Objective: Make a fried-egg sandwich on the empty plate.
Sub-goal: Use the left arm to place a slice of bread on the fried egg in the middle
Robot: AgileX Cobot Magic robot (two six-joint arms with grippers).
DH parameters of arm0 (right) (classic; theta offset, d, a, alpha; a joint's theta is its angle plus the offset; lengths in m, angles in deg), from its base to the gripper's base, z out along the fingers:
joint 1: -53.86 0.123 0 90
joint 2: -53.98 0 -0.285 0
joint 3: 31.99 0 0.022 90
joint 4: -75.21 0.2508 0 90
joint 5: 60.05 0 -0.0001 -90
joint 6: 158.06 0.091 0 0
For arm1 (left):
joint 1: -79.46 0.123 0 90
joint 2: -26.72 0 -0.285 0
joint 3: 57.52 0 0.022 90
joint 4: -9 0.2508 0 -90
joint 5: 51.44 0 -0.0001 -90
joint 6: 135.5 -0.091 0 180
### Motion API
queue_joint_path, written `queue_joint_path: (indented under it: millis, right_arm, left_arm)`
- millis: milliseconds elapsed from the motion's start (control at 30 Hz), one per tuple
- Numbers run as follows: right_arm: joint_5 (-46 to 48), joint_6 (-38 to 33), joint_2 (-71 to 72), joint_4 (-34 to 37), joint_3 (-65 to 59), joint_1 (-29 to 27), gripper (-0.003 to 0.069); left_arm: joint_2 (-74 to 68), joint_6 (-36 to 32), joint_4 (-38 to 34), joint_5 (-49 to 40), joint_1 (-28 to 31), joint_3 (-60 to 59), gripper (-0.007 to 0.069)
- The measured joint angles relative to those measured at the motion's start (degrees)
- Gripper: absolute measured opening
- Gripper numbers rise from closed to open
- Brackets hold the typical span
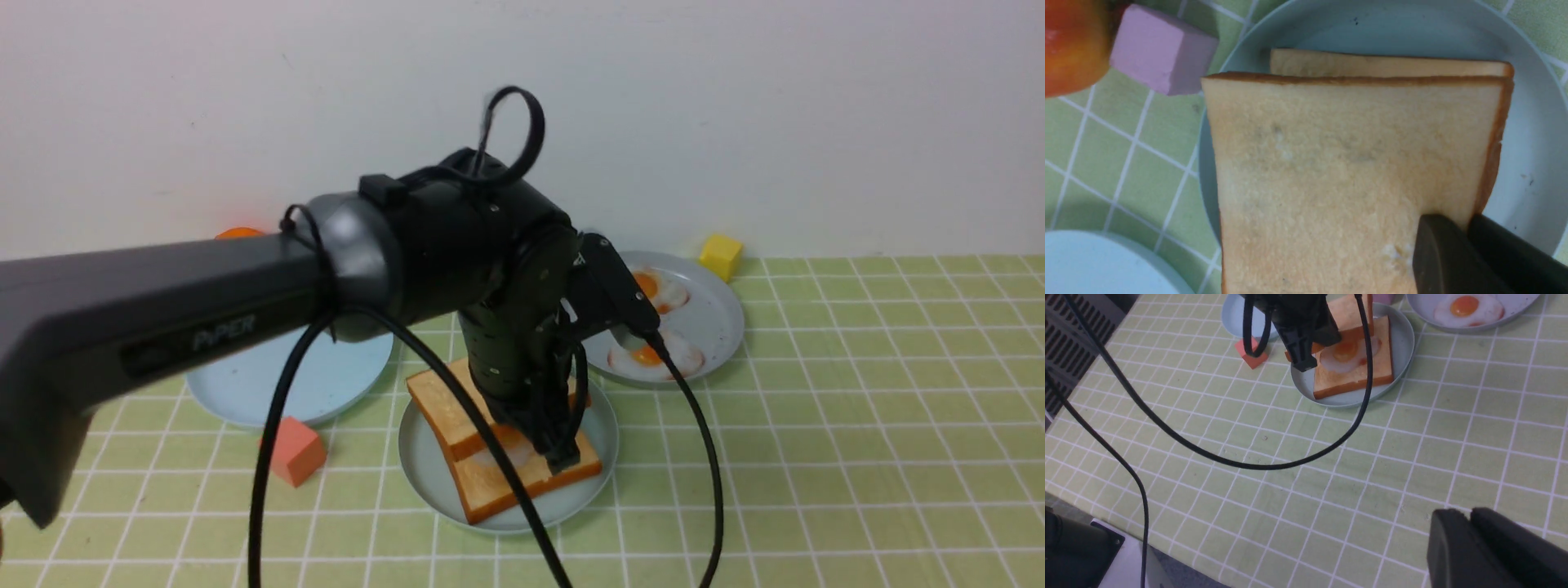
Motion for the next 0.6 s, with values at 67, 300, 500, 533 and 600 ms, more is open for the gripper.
queue_joint_path:
  millis: [67,300,500,533,600]
  right_arm:
    - [0.2,0.0,0.0,0.1,0.0,0.0,0.0083]
    - [0.6,0.0,0.0,0.2,0.0,0.0,0.0083]
    - [0.6,0.0,0.0,0.2,0.0,0.0,0.0083]
    - [0.6,0.0,0.0,0.2,0.0,0.0,0.0083]
    - [0.6,0.0,0.0,0.2,0.0,0.0,0.0083]
  left_arm:
    - [-0.9,-0.1,-0.8,0.8,0.0,0.0,0.0027]
    - [-2.1,-2.5,-3.9,1.0,0.0,0.0,0.0027]
    - [-3.5,-2.7,-4.3,1.0,0.0,0.0,0.0055]
    - [-3.8,-2.8,-4.6,1.0,0.0,0.0,0.0106]
    - [-3.8,-2.9,-4.9,1.0,0.0,0.0,0.0169]
